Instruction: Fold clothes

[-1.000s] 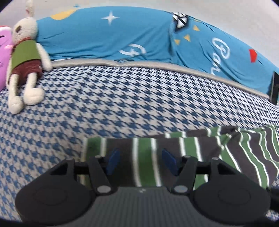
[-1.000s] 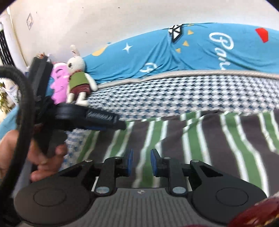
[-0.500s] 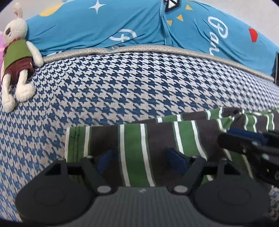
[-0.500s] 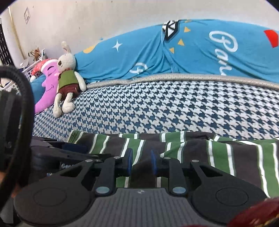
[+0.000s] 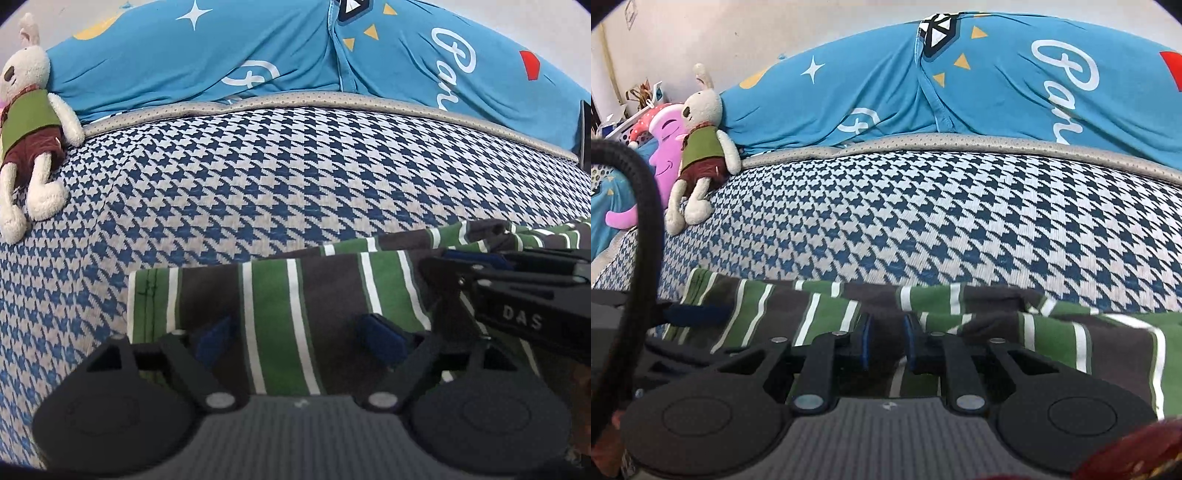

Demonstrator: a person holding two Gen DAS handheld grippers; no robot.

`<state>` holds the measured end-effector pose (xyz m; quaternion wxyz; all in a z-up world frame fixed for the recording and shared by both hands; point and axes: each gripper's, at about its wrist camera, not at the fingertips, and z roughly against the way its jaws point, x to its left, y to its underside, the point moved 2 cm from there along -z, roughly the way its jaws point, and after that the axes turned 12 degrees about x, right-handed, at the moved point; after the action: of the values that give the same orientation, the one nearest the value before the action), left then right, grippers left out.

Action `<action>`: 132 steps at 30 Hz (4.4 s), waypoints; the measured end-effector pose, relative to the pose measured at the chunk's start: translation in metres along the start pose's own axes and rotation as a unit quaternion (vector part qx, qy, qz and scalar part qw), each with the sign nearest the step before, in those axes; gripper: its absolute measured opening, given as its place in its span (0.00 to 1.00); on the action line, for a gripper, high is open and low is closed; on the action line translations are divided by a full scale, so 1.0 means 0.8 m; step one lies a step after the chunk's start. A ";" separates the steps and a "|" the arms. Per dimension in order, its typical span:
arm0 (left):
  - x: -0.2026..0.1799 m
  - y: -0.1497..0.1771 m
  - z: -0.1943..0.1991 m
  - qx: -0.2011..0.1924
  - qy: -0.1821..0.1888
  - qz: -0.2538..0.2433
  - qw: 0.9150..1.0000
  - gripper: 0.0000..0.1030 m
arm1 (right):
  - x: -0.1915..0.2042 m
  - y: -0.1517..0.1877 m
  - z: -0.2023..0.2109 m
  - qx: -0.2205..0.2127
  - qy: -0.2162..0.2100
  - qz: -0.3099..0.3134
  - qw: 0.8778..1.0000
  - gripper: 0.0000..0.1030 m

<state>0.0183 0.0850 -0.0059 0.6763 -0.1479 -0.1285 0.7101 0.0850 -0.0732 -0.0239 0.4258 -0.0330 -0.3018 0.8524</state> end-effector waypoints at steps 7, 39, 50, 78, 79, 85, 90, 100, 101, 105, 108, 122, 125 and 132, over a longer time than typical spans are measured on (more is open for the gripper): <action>-0.001 -0.006 -0.005 0.001 -0.001 0.003 1.000 0.87 | -0.003 -0.017 -0.012 -0.015 0.003 -0.007 1.000 0.16; -0.012 0.024 0.030 0.005 -0.007 0.013 1.000 0.92 | -0.012 0.054 0.076 0.028 0.017 -0.091 0.995 0.27; -0.023 0.048 0.055 -0.011 -0.015 -0.002 1.000 0.96 | 0.013 0.085 0.077 0.048 0.050 -0.055 0.996 0.40; -0.025 0.124 0.054 -0.043 -0.034 0.003 0.999 1.00 | 0.014 0.151 0.129 0.065 0.054 -0.053 0.995 0.45; -0.025 0.127 0.055 -0.046 -0.034 0.005 0.998 1.00 | 0.014 0.153 0.132 0.064 0.053 -0.053 0.995 0.45; -0.030 0.141 0.065 -0.070 -0.033 -0.002 0.997 1.00 | 0.005 0.167 0.153 0.056 0.035 -0.074 0.995 0.45; -0.030 0.141 0.067 -0.075 -0.021 0.002 0.997 1.00 | -0.009 0.171 0.169 0.046 0.048 -0.086 0.994 0.45; -0.030 0.147 0.059 -0.061 -0.007 0.018 0.998 1.00 | -0.076 0.165 0.214 0.023 0.084 -0.113 0.990 0.45; -0.031 0.145 0.059 -0.062 -0.007 0.018 0.998 1.00 | -0.084 0.164 0.218 0.022 0.085 -0.117 0.989 0.45; -0.034 0.135 0.059 -0.065 -0.006 0.008 0.998 1.00 | -0.118 0.153 0.234 0.012 0.100 -0.125 0.987 0.45; -0.034 0.127 0.060 -0.064 -0.001 0.003 0.998 1.00 | -0.145 0.139 0.245 0.003 0.105 -0.136 0.985 0.46; -0.033 0.095 0.034 -0.056 0.002 -0.007 0.998 1.00 | -0.237 0.129 0.265 -0.015 0.128 -0.223 0.966 0.46; -0.031 0.099 0.024 -0.048 0.017 0.006 0.999 1.00 | -0.254 0.123 0.262 -0.023 0.114 -0.253 0.961 0.46; -0.042 0.118 0.006 -0.059 0.018 -0.014 0.998 1.00 | -0.285 0.111 0.250 -0.040 0.088 -0.319 0.943 0.46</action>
<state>-0.0691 0.0469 -0.0363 0.6787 -0.1987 -0.1597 0.6887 0.1046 -0.3806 0.0453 0.6990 -0.0271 -0.2918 0.6523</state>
